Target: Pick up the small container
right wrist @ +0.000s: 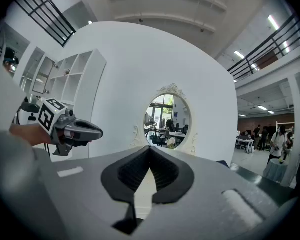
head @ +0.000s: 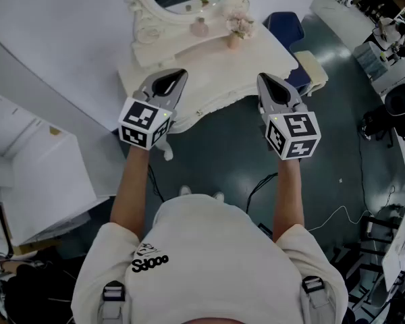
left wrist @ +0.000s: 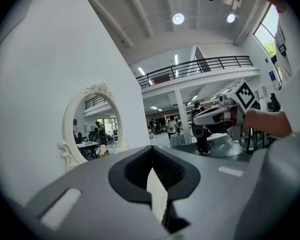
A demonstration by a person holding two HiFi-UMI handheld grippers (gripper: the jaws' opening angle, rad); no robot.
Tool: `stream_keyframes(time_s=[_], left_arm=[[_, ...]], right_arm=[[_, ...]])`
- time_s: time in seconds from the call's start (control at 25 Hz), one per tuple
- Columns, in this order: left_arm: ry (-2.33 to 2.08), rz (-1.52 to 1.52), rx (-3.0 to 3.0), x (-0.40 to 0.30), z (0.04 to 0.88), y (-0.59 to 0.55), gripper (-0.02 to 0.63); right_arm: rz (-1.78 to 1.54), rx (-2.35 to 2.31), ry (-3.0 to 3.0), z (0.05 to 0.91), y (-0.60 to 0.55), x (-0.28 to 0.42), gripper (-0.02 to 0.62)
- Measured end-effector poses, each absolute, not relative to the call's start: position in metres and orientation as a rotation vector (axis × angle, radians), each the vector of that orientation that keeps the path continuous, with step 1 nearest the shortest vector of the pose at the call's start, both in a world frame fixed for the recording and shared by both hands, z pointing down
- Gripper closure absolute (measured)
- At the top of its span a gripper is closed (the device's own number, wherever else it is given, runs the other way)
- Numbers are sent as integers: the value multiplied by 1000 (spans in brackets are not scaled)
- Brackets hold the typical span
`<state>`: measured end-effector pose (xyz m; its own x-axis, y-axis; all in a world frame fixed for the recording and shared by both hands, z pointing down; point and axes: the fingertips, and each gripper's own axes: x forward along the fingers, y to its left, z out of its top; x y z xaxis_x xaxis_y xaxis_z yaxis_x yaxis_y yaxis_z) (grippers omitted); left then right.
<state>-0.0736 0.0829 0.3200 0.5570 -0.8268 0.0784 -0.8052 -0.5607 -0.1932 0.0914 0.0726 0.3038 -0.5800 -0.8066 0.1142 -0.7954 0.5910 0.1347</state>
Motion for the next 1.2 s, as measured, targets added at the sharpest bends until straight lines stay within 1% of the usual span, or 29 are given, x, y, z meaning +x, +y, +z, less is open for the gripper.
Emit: stream_keyframes(time_s=[0.44,0.68,0.92,1.2], left_arm=[[1469,-284,-2612,-58,328,83,588],[1543,-304,-2595,-59,339,64,588],[1507,-298,-2606,-49,342,14,588],[1470,-304,-2635,-67,353,-94,588]], right_arm=[[-45,1286,-2729,316,61,117,594],[24,1254,-2825,320,44,127,594],[-18,1210,-2807,326,-6,120,594],[-51,1232,-2724,339,-105,98,594]])
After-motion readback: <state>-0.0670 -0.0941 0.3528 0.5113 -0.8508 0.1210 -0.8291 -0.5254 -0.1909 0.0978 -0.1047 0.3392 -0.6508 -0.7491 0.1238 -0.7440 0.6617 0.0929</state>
